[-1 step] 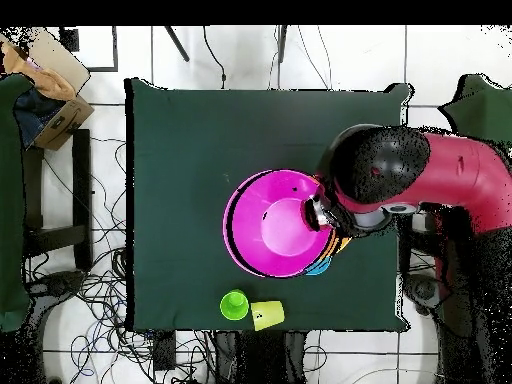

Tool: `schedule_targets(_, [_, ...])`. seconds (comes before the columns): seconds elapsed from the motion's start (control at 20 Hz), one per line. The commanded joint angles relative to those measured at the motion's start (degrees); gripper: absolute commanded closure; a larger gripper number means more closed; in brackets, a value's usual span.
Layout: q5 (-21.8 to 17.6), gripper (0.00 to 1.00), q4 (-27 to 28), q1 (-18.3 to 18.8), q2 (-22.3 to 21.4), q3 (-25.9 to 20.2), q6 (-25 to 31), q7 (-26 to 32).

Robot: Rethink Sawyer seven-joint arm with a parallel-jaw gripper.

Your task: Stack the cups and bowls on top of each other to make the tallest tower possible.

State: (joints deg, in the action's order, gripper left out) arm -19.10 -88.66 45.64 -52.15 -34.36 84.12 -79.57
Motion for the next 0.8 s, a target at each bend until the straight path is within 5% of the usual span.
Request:
schedule_targets(0.05, [-5.1, 1.00, -4.8, 1.6, 0.5, -3.8, -1.6, 16.7])
schedule_targets(0.45, [-5.3, 1.00, -4.4, 6.2, -0.5, -7.5, 1.7, 20.8])
schedule_targets(0.8, [-6.6, 1.00, -5.6, 6.2, 0.1, -9.4, 1.0, 18.1])
